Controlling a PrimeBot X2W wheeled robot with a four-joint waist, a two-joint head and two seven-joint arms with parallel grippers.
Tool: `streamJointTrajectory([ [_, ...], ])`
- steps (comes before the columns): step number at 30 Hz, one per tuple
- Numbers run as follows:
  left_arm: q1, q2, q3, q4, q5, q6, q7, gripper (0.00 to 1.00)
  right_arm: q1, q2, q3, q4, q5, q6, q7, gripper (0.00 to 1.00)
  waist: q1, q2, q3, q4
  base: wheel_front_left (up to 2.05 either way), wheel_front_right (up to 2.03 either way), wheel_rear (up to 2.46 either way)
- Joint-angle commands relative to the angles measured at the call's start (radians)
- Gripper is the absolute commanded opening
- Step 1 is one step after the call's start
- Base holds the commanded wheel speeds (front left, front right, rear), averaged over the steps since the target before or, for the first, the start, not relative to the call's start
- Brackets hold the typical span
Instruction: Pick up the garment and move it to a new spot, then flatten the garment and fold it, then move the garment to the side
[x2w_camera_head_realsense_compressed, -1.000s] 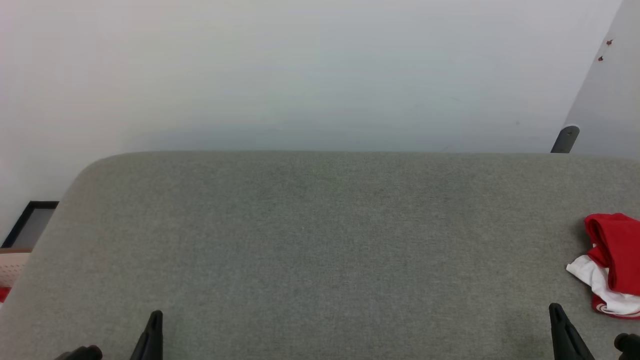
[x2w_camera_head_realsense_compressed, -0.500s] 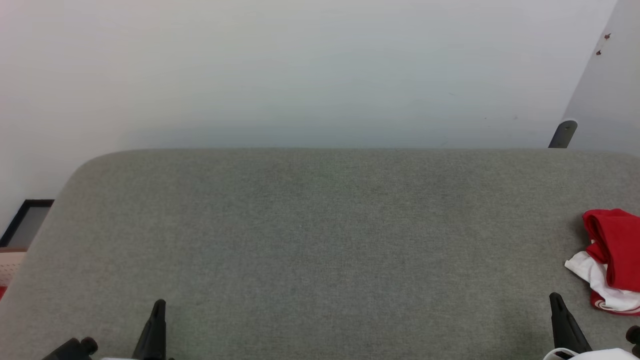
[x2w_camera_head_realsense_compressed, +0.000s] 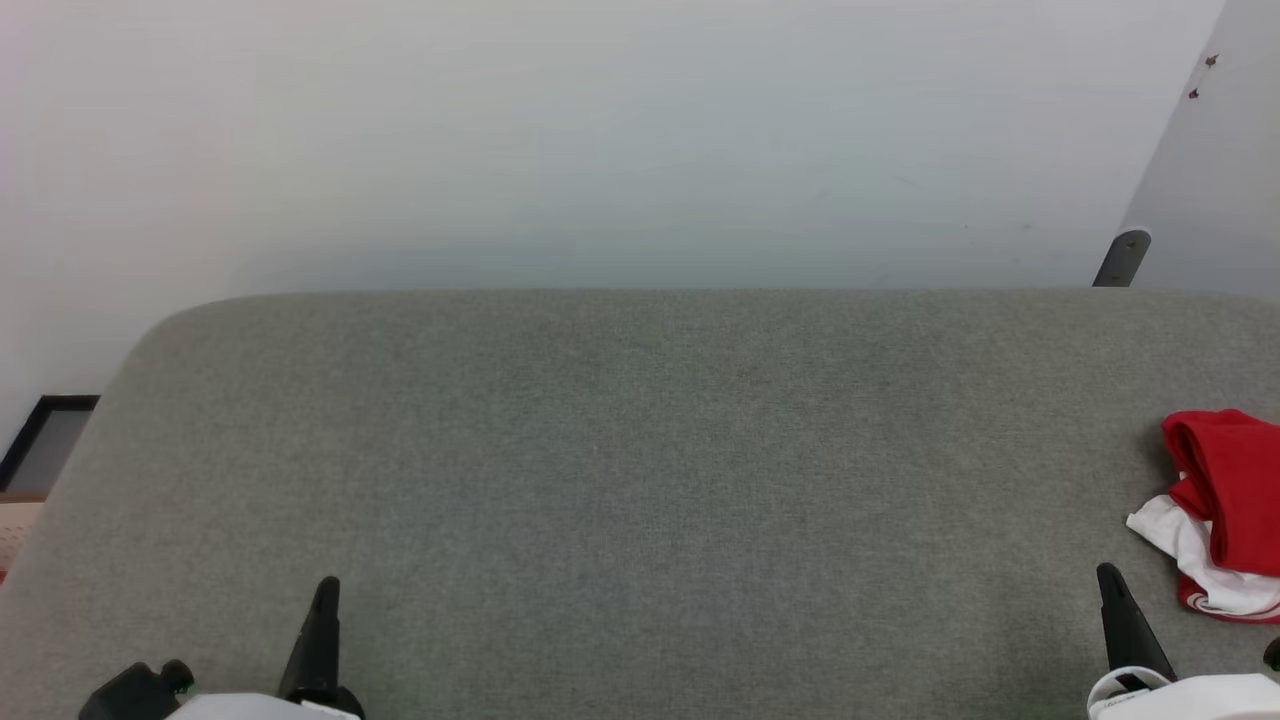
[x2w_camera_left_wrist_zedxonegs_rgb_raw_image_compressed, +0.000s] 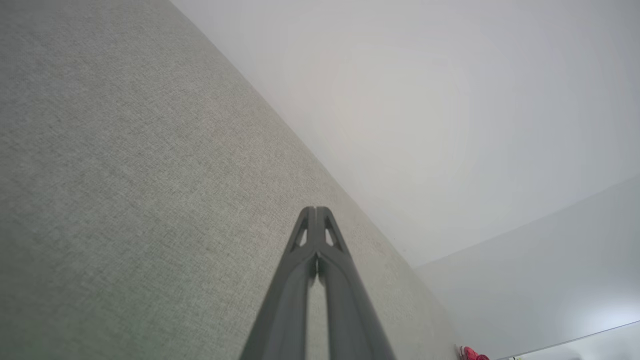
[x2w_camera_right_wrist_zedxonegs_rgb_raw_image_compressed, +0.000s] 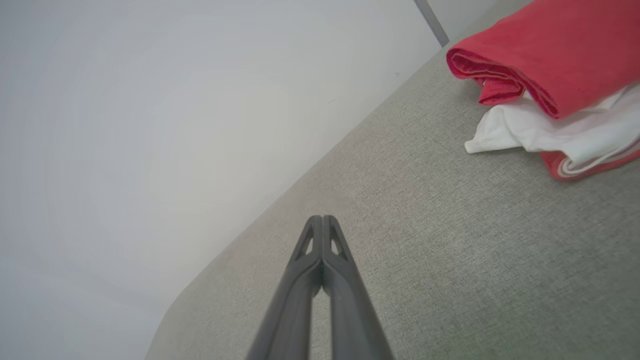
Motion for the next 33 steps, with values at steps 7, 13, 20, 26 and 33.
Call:
streamJointTrajectory([
  [7,-0.037,-0.011,0.014,-0.007,-0.092,-0.003,0.026,0.0,-0.04,0.005,-0.007,-0.009,0.117,0.0,0.027,0.0,0.0,0.0,0.006,-0.005,0.0,0.0,0.0],
  [13,-0.05,-0.022,0.019,-0.005,-0.149,-0.003,0.043,0.0,-0.051,0.009,-0.01,-0.007,0.187,0.0,0.044,0.0,0.0,0.0,0.011,-0.008,0.0,0.0,0.0],
  [20,-0.06,-0.031,0.024,-0.004,-0.202,-0.003,0.06,0.0,-0.061,0.012,-0.012,-0.006,0.255,0.0,0.061,0.0,0.0,0.0,0.015,-0.011,0.0,0.0,0.0],
  [26,-0.071,-0.04,0.029,-0.002,-0.251,-0.004,0.076,0.0,-0.071,0.016,-0.015,-0.004,0.318,0.0,0.075,0.0,0.0,0.0,0.02,-0.014,0.0,0.0,0.0],
  [33,-0.083,-0.05,0.035,-0.001,-0.306,-0.004,0.093,0.0,-0.082,0.019,-0.017,-0.003,0.389,0.0,0.093,0.0,0.0,0.0,0.025,-0.018,0.0,0.0,0.0],
])
